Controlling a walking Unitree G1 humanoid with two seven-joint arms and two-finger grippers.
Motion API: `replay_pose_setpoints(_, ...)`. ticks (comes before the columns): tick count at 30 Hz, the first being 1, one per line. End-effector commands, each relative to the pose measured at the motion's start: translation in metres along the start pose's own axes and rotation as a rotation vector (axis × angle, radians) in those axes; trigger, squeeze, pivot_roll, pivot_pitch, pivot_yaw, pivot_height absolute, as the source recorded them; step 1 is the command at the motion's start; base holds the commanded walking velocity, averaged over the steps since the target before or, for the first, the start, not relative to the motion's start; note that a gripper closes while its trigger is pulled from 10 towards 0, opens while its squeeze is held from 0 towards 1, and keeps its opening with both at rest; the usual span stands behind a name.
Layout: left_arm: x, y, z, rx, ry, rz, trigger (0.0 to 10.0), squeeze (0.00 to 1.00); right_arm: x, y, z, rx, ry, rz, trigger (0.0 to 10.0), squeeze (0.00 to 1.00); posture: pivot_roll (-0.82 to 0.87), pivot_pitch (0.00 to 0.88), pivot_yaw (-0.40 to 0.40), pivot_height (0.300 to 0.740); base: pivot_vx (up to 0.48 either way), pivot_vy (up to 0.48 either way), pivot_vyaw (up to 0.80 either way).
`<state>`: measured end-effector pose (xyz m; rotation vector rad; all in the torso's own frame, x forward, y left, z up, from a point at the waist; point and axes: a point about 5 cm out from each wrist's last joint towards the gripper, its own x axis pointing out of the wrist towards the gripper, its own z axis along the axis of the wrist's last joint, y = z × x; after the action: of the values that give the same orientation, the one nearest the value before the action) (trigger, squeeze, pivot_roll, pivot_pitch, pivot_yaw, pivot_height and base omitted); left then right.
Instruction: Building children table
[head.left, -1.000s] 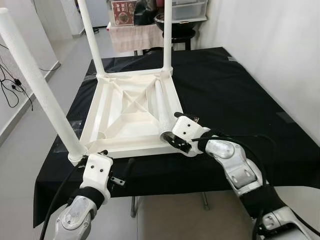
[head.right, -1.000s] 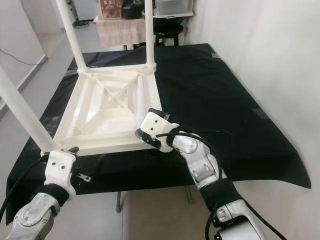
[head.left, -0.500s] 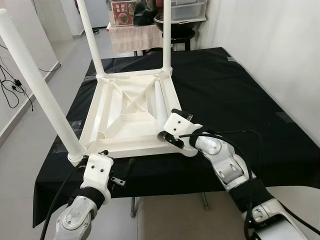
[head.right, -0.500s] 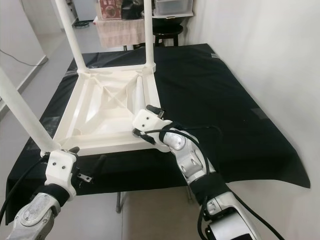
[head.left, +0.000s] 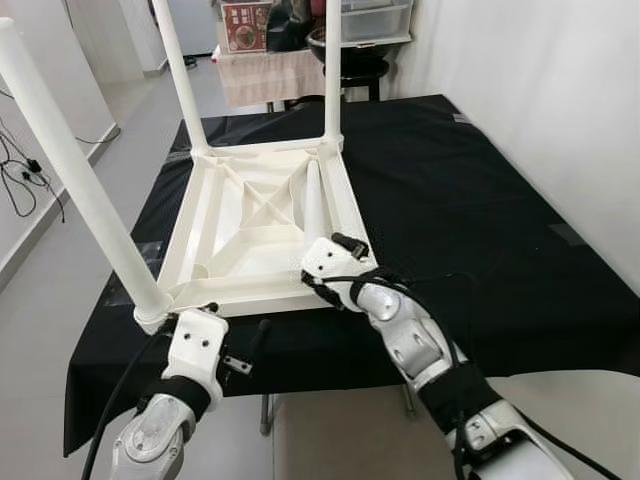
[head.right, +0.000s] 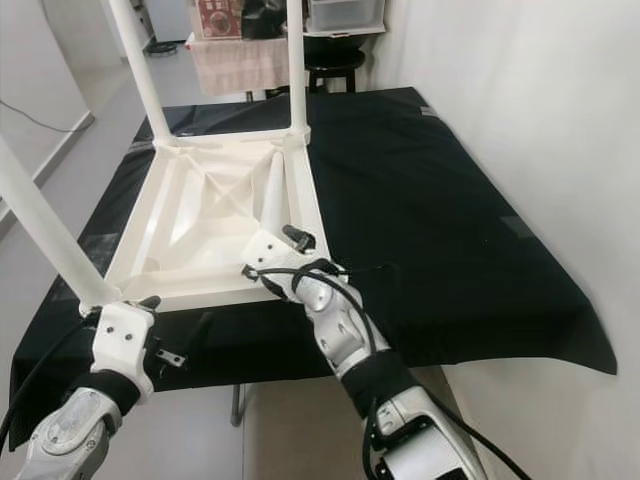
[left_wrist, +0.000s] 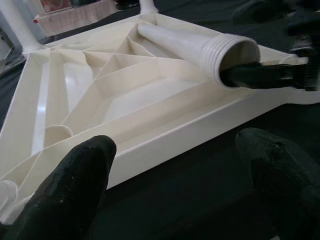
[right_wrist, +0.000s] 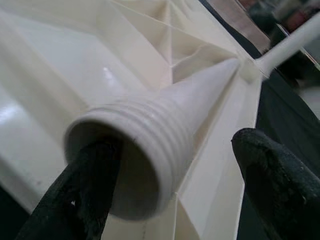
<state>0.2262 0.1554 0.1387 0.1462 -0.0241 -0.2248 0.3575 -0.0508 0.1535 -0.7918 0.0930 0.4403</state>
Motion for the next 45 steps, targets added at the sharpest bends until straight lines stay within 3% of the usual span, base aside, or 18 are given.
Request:
replay_pose_setpoints(1,-0.002,0.002,-0.002,0.009,0.010,0.009,10.0,0.00,0.004,0.001,-0.005,0.043,0.045,-0.036,7.5,0.00,-0.03,0.054,0.034,0.740,0.000,0.000,0.00)
replay_pose_setpoints(3,-0.002,0.002,-0.002,0.009,0.009,0.010,10.0,0.00,0.005,-0.001,-0.004,0.062,0.052,-0.057,7.5,0.00,-0.03,0.055,0.034,0.740,0.000,0.000,0.00)
replay_pose_setpoints(4,-0.002,0.002,-0.002,0.009,0.009,0.011,10.0,0.00,0.007,-0.003,-0.004,0.066,0.058,-0.084,4.0,0.00,-0.03,0.055,0.033,0.740,0.000,0.000,0.00)
replay_pose_setpoints(5,-0.002,0.002,-0.001,0.008,0.008,0.014,10.0,0.00,0.008,-0.006,-0.003,0.049,0.063,-0.114,1.6,0.00,-0.03,0.054,0.032,0.740,0.000,0.000,0.00)
replay_pose_setpoints(6,-0.002,0.002,-0.001,0.008,0.008,0.014,10.0,0.00,0.008,-0.006,-0.003,0.049,0.063,-0.114,1.6,0.00,-0.03,0.054,0.032,0.740,0.000,0.000,0.00)
replay_pose_setpoints(7,-0.002,0.002,-0.001,0.008,0.008,0.015,10.0,0.00,0.008,-0.007,-0.003,0.044,0.066,-0.120,0.0,0.00,-0.03,0.054,0.032,0.740,0.000,0.000,0.00)
replay_pose_setpoints(21,-0.001,0.001,0.000,0.025,0.003,0.016,10.0,0.00,0.006,-0.008,-0.006,0.064,0.033,-0.108,0.0,0.00,-0.04,0.048,0.026,0.740,0.000,0.000,0.00)
replay_pose_setpoints(24,0.000,0.002,0.002,0.035,0.001,0.014,10.0,0.00,0.004,-0.018,-0.005,0.213,-0.020,-0.111,0.0,0.00,-0.04,0.045,0.025,0.740,0.000,0.000,0.00)
replay_pose_setpoints(27,0.001,0.003,0.004,0.038,-0.001,0.018,10.0,0.00,0.003,-0.026,-0.005,0.267,-0.038,-0.128,0.0,0.00,-0.04,0.044,0.025,0.740,0.000,0.000,0.00)
replay_pose_setpoints(29,0.004,0.007,0.007,0.049,-0.011,0.045,10.0,0.00,-0.003,-0.048,-0.008,0.380,-0.107,-0.184,0.0,0.00,-0.05,0.040,0.027,0.740,0.000,0.000,0.00)
replay_pose_setpoints(32,0.005,0.010,0.009,0.052,-0.015,0.059,10.0,0.00,-0.006,-0.058,-0.010,0.442,-0.138,-0.211,0.0,0.00,-0.05,0.039,0.027,0.740,0.000,0.000,0.00)
replay_pose_setpoints(33,0.008,0.013,0.011,0.056,-0.019,0.077,10.0,0.00,-0.011,-0.071,-0.014,0.544,-0.173,-0.238,0.0,0.00,-0.05,0.037,0.030,0.740,0.000,0.000,0.00)
replay_pose_setpoints(35,0.009,0.015,0.012,0.058,-0.021,0.087,10.0,0.00,-0.014,-0.078,-0.017,0.611,-0.195,-0.253,0.0,0.00,-0.05,0.037,0.031,0.740,0.000,0.000,0.00)
replay_pose_setpoints(36,0.011,0.016,0.014,0.056,-0.028,0.093,10.0,0.00,-0.018,-0.086,-0.022,0.693,-0.217,-0.264,1.4,0.00,-0.05,0.037,0.033,0.740,0.000,0.000,0.00)
replay_pose_setpoints(37,0.013,0.017,0.017,0.052,-0.037,0.094,10.0,0.00,-0.021,-0.091,-0.025,0.768,-0.244,-0.259,3.8,0.00,-0.05,0.036,0.037,0.740,0.000,0.000,0.00)
replay_pose_setpoints(39,0.013,0.017,0.017,0.052,-0.037,0.094,10.0,0.00,-0.021,-0.091,-0.025,0.768,-0.244,-0.259,3.8,0.00,-0.05,0.036,0.037,0.740,0.000,0.000,0.00)
replay_pose_setpoints(40,0.014,0.017,0.019,0.045,-0.044,0.094,10.0,0.00,-0.025,-0.095,-0.026,0.828,-0.277,-0.254,9.5,0.00,-0.05,0.036,0.037,0.740,0.000,0.000,0.00)
replay_pose_setpoints(45,0.017,0.017,0.024,0.021,-0.060,0.090,10.0,0.00,-0.032,-0.102,-0.026,0.964,-0.361,-0.238,10.0,0.00,-0.06,0.033,0.041,0.740,0.000,0.000,0.00)
